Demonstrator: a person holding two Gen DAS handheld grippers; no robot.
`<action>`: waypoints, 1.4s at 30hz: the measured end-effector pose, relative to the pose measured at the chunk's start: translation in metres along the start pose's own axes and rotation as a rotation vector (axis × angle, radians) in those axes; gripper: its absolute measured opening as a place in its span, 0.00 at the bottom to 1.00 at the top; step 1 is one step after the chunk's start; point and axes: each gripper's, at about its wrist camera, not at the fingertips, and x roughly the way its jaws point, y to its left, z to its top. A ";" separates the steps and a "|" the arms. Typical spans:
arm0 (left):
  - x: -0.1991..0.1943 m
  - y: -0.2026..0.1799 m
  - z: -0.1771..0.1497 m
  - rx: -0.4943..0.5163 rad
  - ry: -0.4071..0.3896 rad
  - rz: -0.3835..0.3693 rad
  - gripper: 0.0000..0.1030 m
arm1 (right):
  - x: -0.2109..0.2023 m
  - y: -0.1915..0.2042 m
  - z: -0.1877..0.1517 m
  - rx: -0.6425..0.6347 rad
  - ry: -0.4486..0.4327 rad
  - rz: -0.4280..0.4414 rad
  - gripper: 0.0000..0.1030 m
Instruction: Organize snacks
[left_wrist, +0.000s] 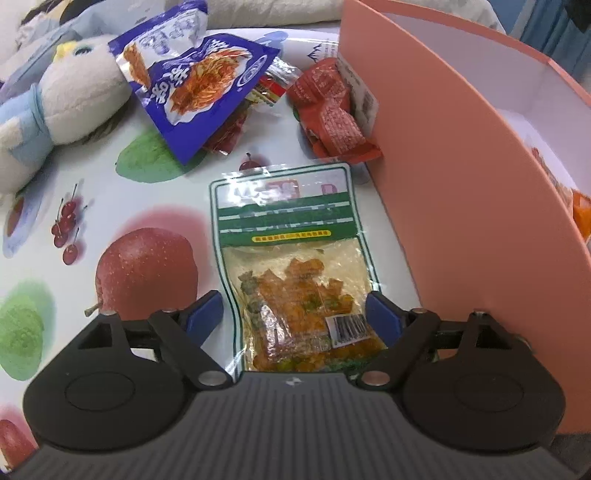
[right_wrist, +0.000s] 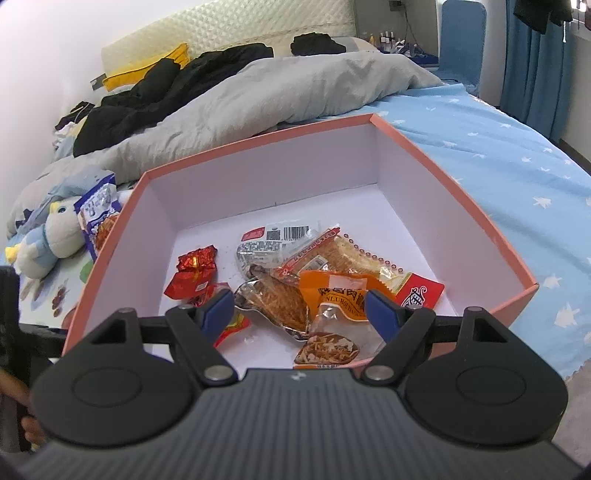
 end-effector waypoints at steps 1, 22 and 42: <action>-0.001 -0.001 -0.001 0.002 -0.003 -0.002 0.76 | 0.000 0.001 0.000 -0.001 0.000 0.000 0.77; -0.061 0.009 0.001 -0.029 -0.109 -0.066 0.30 | -0.003 0.026 0.009 -0.043 -0.015 0.027 0.77; -0.161 -0.026 0.062 -0.035 -0.331 -0.206 0.21 | -0.008 0.030 0.014 -0.056 -0.035 0.015 0.77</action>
